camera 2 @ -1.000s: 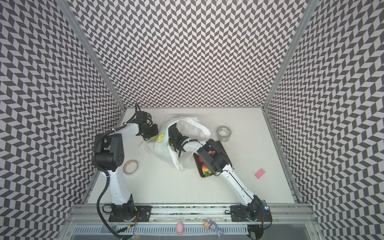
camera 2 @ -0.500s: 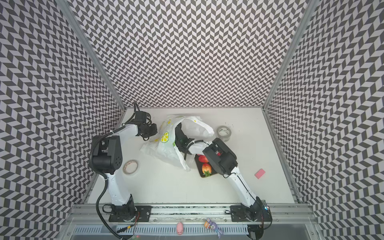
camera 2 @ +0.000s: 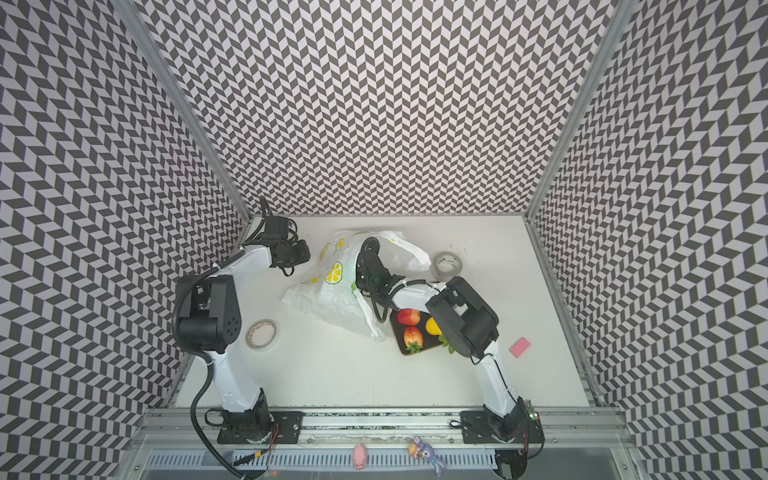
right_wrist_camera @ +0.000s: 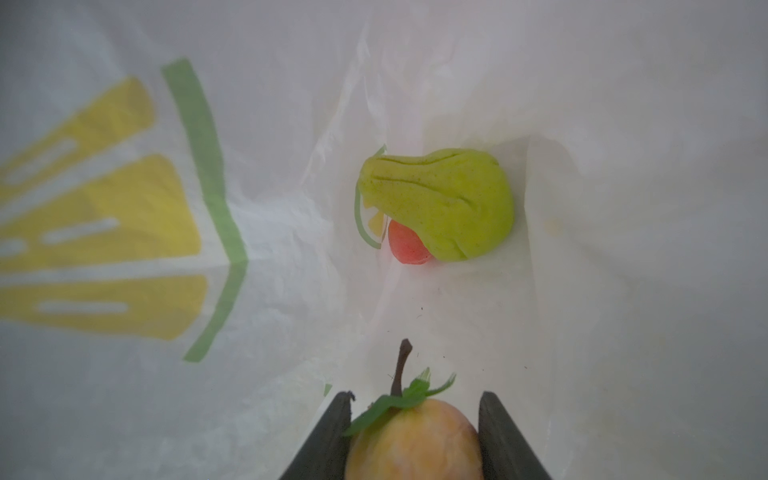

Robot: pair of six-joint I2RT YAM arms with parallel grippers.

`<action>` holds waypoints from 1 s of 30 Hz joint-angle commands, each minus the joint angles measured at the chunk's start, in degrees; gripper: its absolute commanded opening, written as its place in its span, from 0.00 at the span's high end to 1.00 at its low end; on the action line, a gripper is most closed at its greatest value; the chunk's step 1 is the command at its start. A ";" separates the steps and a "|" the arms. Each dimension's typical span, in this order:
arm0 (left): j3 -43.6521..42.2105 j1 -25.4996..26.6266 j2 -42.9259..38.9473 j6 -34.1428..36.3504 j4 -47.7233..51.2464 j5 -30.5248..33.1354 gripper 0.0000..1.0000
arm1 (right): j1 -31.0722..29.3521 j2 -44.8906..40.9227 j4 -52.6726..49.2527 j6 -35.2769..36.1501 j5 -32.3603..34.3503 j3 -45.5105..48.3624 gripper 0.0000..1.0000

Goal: Take the fake fruits out of the plastic bag
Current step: 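Close the right gripper on the yellow-red peach inside the bag, then lift the yellow-red peach out of the bag over the black tray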

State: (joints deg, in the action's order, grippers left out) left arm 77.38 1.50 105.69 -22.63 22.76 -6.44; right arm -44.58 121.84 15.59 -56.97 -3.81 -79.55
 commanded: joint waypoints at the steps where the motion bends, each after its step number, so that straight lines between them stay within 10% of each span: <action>1: -6.18 -1.14 -11.41 -10.71 -1.30 5.11 0.39 | 0.10 -1.79 0.98 0.26 0.99 0.49 0.81; 7: -14.27 -0.59 -24.15 -27.78 5.05 4.04 0.20 | 0.05 -1.43 -0.29 0.70 0.92 -0.14 0.81; 13: -17.03 1.84 -28.90 -43.70 20.75 -1.30 0.20 | 0.02 -1.52 -1.62 1.49 1.18 -1.31 0.80; 21: -19.40 2.67 -23.92 -50.25 14.58 -16.29 0.20 | -0.16 -3.05 -2.60 2.93 1.18 -0.70 0.79; 30: -20.82 1.41 -22.01 -51.08 8.78 -13.95 0.86 | 0.02 -8.85 -6.76 5.32 2.85 1.52 0.79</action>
State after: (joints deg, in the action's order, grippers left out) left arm 56.86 3.57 83.79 -71.94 34.30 -20.86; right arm -44.49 118.10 8.88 -53.30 -2.37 -79.18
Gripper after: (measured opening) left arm 0.162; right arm 0.444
